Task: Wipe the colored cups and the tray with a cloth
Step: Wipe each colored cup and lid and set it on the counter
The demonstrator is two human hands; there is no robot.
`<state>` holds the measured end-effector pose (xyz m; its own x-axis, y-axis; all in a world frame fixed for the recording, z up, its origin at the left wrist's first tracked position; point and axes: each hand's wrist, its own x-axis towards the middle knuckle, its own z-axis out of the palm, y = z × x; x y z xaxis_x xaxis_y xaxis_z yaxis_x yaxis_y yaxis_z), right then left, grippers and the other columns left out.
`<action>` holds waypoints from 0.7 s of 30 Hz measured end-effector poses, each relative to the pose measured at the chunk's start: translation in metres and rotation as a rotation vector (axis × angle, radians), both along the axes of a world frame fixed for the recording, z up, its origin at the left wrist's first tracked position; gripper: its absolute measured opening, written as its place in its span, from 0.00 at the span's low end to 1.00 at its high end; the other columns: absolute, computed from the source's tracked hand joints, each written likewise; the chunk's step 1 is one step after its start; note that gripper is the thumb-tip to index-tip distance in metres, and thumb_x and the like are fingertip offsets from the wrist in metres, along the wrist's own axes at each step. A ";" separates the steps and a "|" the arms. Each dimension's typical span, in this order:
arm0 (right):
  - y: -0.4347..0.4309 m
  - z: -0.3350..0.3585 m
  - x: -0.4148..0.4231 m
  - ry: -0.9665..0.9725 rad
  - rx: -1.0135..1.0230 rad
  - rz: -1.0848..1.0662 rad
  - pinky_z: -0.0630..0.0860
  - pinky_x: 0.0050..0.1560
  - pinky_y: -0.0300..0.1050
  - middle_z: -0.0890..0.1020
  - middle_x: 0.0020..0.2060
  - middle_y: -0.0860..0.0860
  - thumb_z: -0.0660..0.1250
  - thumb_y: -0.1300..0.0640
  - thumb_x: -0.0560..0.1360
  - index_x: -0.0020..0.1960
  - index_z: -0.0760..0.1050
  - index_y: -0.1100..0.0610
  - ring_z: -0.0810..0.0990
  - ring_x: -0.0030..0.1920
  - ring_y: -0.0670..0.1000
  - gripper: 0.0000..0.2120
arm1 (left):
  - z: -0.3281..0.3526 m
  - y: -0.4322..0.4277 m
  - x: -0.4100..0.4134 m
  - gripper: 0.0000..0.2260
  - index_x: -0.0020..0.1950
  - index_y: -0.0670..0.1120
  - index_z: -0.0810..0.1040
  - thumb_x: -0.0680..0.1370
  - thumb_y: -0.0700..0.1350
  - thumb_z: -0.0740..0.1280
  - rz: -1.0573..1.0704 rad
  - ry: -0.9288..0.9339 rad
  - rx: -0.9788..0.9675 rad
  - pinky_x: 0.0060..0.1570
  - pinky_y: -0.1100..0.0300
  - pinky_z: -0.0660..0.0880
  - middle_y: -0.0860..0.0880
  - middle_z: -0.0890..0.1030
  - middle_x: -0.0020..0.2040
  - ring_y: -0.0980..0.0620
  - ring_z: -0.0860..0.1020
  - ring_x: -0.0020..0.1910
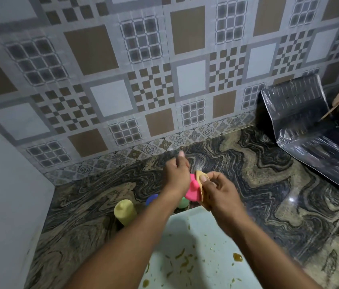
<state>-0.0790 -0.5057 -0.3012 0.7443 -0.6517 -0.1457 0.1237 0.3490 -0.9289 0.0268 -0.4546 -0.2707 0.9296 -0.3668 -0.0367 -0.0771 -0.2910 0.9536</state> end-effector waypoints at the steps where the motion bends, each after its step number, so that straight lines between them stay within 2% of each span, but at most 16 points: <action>1: 0.011 -0.006 0.004 -0.022 0.011 -0.115 0.71 0.32 0.46 0.77 0.36 0.60 0.66 0.59 0.81 0.51 0.72 0.61 0.73 0.36 0.57 0.06 | 0.000 -0.004 -0.005 0.20 0.38 0.46 0.74 0.85 0.54 0.56 0.144 -0.039 -0.081 0.40 0.56 0.67 0.50 0.74 0.32 0.50 0.72 0.32; 3: 0.030 -0.017 0.010 -0.024 0.002 -0.299 0.73 0.36 0.49 0.79 0.38 0.60 0.66 0.57 0.81 0.49 0.72 0.59 0.75 0.37 0.55 0.05 | -0.004 -0.007 -0.012 0.19 0.43 0.43 0.78 0.86 0.51 0.56 0.365 -0.028 -0.200 0.38 0.58 0.66 0.49 0.77 0.36 0.48 0.76 0.36; 4: 0.035 -0.020 0.009 0.001 -0.012 -0.322 0.74 0.37 0.49 0.80 0.40 0.60 0.66 0.57 0.80 0.48 0.72 0.58 0.76 0.38 0.54 0.06 | -0.008 -0.005 -0.013 0.20 0.44 0.41 0.79 0.86 0.51 0.56 0.387 0.013 -0.205 0.38 0.58 0.66 0.47 0.78 0.38 0.47 0.76 0.38; 6: 0.027 -0.018 0.004 0.029 0.002 -0.238 0.72 0.32 0.44 0.78 0.38 0.57 0.67 0.58 0.80 0.47 0.72 0.58 0.76 0.34 0.52 0.06 | -0.016 0.002 -0.007 0.22 0.39 0.43 0.77 0.85 0.56 0.57 0.227 0.136 -0.103 0.37 0.58 0.67 0.47 0.79 0.37 0.47 0.76 0.37; 8: 0.005 -0.007 -0.002 0.045 0.004 -0.027 0.68 0.25 0.40 0.75 0.33 0.56 0.66 0.60 0.80 0.47 0.72 0.60 0.71 0.27 0.48 0.05 | -0.014 0.012 0.003 0.27 0.36 0.46 0.76 0.83 0.63 0.55 -0.051 0.311 -0.001 0.33 0.60 0.69 0.48 0.79 0.33 0.50 0.75 0.31; 10: -0.013 0.004 -0.005 0.059 -0.011 0.160 0.69 0.27 0.42 0.76 0.34 0.58 0.67 0.60 0.80 0.48 0.73 0.60 0.73 0.29 0.50 0.05 | -0.008 0.016 0.010 0.28 0.36 0.47 0.77 0.82 0.65 0.53 -0.232 0.364 0.073 0.32 0.62 0.70 0.49 0.80 0.32 0.52 0.75 0.29; 11: -0.017 0.007 -0.004 0.050 -0.014 0.196 0.72 0.31 0.46 0.77 0.36 0.60 0.67 0.59 0.80 0.48 0.73 0.60 0.75 0.32 0.54 0.05 | -0.005 0.014 0.010 0.26 0.36 0.47 0.77 0.83 0.63 0.54 -0.228 0.304 0.072 0.32 0.62 0.70 0.49 0.80 0.33 0.52 0.75 0.31; 12: -0.015 0.008 -0.002 0.051 -0.021 0.174 0.74 0.35 0.52 0.78 0.37 0.61 0.67 0.59 0.80 0.48 0.73 0.60 0.76 0.34 0.56 0.06 | -0.003 0.010 0.006 0.24 0.36 0.47 0.76 0.84 0.59 0.55 -0.150 0.211 0.045 0.34 0.61 0.70 0.48 0.79 0.34 0.51 0.75 0.32; 14: 0.003 -0.001 0.006 0.044 -0.033 -0.006 0.76 0.40 0.60 0.79 0.39 0.62 0.68 0.55 0.80 0.50 0.73 0.60 0.76 0.37 0.58 0.08 | -0.001 0.002 -0.003 0.21 0.36 0.47 0.74 0.85 0.54 0.56 0.153 0.056 -0.078 0.38 0.57 0.69 0.48 0.79 0.37 0.49 0.75 0.35; 16: 0.024 -0.011 0.011 0.036 -0.057 -0.214 0.76 0.42 0.58 0.81 0.41 0.60 0.69 0.49 0.77 0.49 0.74 0.56 0.78 0.40 0.58 0.10 | -0.004 -0.004 -0.011 0.19 0.38 0.46 0.74 0.85 0.52 0.56 0.393 0.008 -0.193 0.40 0.55 0.69 0.45 0.81 0.40 0.45 0.77 0.39; 17: 0.029 -0.014 0.011 0.038 -0.064 -0.263 0.77 0.42 0.55 0.82 0.41 0.59 0.69 0.47 0.76 0.48 0.74 0.54 0.80 0.41 0.57 0.10 | -0.012 -0.004 -0.012 0.19 0.39 0.46 0.75 0.85 0.52 0.57 0.391 0.024 -0.178 0.41 0.54 0.70 0.43 0.82 0.42 0.43 0.79 0.41; 19: 0.017 -0.009 0.005 0.043 -0.035 -0.188 0.75 0.32 0.45 0.80 0.35 0.56 0.68 0.53 0.79 0.46 0.73 0.56 0.78 0.32 0.50 0.08 | -0.023 -0.001 -0.006 0.22 0.39 0.45 0.75 0.83 0.59 0.58 0.181 0.183 -0.089 0.40 0.54 0.72 0.43 0.82 0.40 0.44 0.79 0.40; 21: -0.006 0.004 -0.004 0.062 -0.012 0.065 0.68 0.27 0.41 0.77 0.31 0.55 0.66 0.59 0.80 0.45 0.72 0.58 0.73 0.26 0.47 0.06 | -0.018 0.010 0.006 0.27 0.40 0.46 0.76 0.81 0.67 0.55 -0.084 0.424 0.012 0.37 0.57 0.72 0.45 0.81 0.37 0.48 0.77 0.34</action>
<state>-0.0832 -0.5115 -0.2973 0.7751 -0.6040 -0.1856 0.0429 0.3434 -0.9382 0.0328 -0.4450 -0.2889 0.7984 -0.4376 -0.4136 0.2968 -0.3116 0.9027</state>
